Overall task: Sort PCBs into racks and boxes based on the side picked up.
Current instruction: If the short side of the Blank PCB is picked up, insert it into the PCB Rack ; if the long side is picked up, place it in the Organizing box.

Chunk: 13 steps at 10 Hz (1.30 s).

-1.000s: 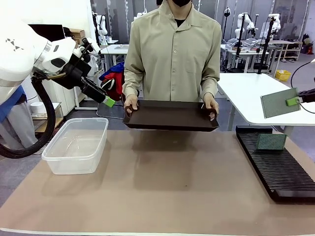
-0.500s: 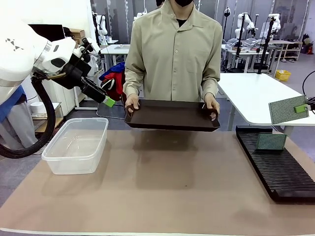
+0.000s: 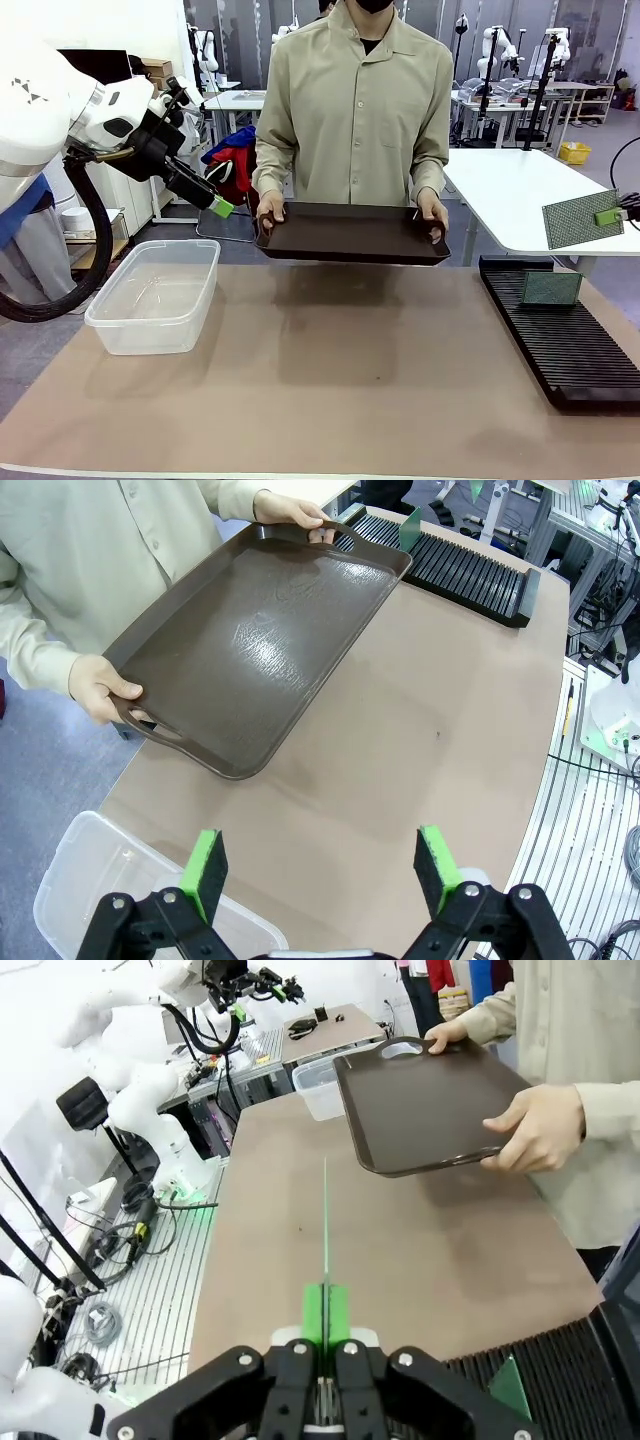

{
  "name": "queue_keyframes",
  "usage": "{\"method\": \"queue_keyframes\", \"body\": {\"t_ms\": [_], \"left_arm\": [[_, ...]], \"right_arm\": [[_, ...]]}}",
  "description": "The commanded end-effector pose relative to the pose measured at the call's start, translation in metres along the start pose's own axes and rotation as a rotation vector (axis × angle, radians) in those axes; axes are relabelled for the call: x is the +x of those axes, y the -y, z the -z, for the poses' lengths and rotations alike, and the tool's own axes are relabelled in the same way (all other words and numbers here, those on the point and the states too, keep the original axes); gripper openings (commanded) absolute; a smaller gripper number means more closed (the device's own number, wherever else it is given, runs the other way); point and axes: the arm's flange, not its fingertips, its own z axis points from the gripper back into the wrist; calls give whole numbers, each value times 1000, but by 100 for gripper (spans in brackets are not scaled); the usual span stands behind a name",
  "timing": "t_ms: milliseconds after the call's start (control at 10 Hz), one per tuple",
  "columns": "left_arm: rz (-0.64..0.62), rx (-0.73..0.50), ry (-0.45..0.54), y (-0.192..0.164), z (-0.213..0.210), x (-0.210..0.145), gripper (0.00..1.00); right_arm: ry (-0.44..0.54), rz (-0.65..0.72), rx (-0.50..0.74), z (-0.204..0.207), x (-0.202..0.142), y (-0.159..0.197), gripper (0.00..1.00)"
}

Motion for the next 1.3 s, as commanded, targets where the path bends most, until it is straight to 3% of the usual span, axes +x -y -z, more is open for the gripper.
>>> {"method": "queue_keyframes", "body": {"t_ms": [0, 400, 900, 1000, 1100, 1200], "left_arm": [[3, -5, -4, 0, 1, -2, 100], [3, -5, -4, 0, 1, -2, 100], [3, -5, -4, 0, 1, -2, 100], [3, -5, -4, 0, 1, -2, 100], [3, -5, -4, 0, 1, -2, 100], [3, -5, -4, 0, 1, -2, 100]], "right_arm": [[-64, -164, 11, 4, -12, 17, 2], [-99, -463, -35, -7, -47, 31, 2], [-150, -485, 30, -8, -95, 37, 2], [-71, -388, 73, -10, -94, 37, 2], [-136, -475, 0, -9, -90, 42, 2], [-136, -475, 0, -9, -90, 42, 2]]}}
